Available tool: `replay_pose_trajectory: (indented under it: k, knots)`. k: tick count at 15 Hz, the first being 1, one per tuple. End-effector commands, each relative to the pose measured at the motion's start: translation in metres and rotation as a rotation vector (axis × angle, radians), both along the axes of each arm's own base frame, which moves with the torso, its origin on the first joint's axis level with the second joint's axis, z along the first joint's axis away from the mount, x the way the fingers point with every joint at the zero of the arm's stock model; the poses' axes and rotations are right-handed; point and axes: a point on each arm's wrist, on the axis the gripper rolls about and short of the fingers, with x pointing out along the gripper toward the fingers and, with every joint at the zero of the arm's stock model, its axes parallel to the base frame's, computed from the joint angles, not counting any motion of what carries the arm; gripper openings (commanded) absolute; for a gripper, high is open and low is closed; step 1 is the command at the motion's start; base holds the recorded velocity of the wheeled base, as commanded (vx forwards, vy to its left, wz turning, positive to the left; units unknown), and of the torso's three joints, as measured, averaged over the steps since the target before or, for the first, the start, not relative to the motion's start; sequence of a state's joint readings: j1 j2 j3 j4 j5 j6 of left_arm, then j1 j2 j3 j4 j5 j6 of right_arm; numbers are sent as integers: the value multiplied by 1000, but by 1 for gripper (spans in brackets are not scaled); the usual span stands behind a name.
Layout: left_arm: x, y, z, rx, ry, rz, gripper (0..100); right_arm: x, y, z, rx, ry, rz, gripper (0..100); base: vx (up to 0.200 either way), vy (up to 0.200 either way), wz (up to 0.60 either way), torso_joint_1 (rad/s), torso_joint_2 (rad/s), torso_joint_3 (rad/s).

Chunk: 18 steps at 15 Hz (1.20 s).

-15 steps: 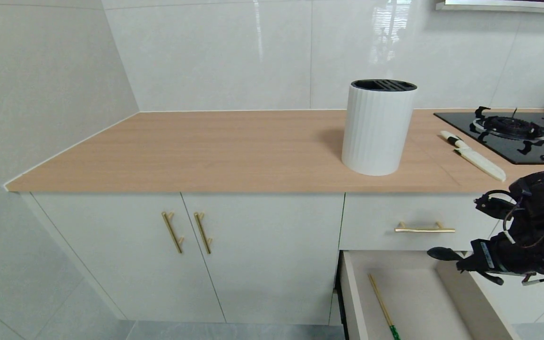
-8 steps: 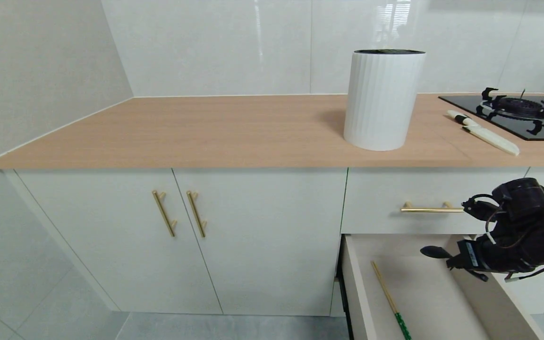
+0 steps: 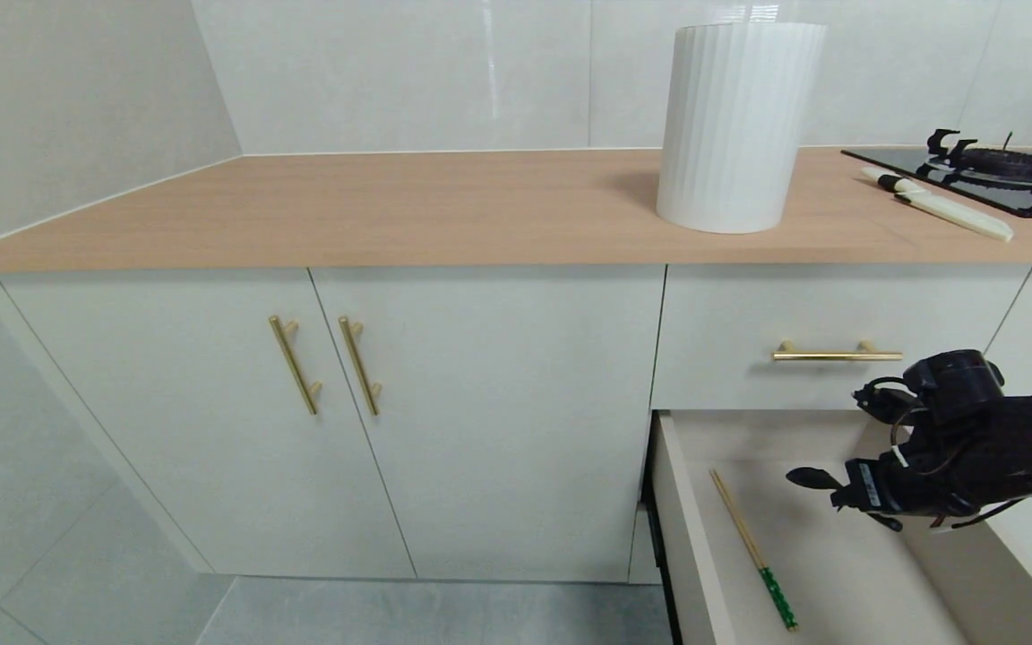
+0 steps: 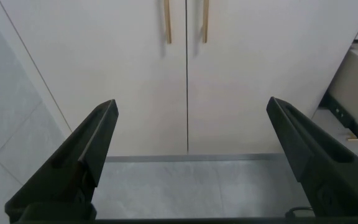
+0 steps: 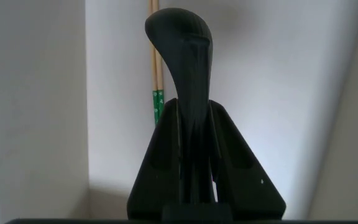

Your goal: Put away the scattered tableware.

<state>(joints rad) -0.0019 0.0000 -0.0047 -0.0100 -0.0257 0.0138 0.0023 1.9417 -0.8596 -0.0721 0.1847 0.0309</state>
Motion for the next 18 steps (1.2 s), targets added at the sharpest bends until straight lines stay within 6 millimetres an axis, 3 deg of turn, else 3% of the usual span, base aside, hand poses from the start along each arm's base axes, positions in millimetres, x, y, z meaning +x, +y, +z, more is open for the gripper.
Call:
replay_pose_trajectory:
  k: [1,6,13,18]
  knots:
    - [0,0,0,0,1,0,100,0,0,-4,0,13,3,0,0,0,0,7,71,41]
    - [0,0,0,0,1,0,100,6,0,-32,-28,90,25,0,0,0,0,0,0,0]
    - [0,0,0,0,1,0,100,21,5,-84,-125,19,-20,0,0,0,0,0,0,0]
    - [0,0,0,0,1,0,100,21,9,-92,-145,22,-18,0,0,0,0,0,0,0]
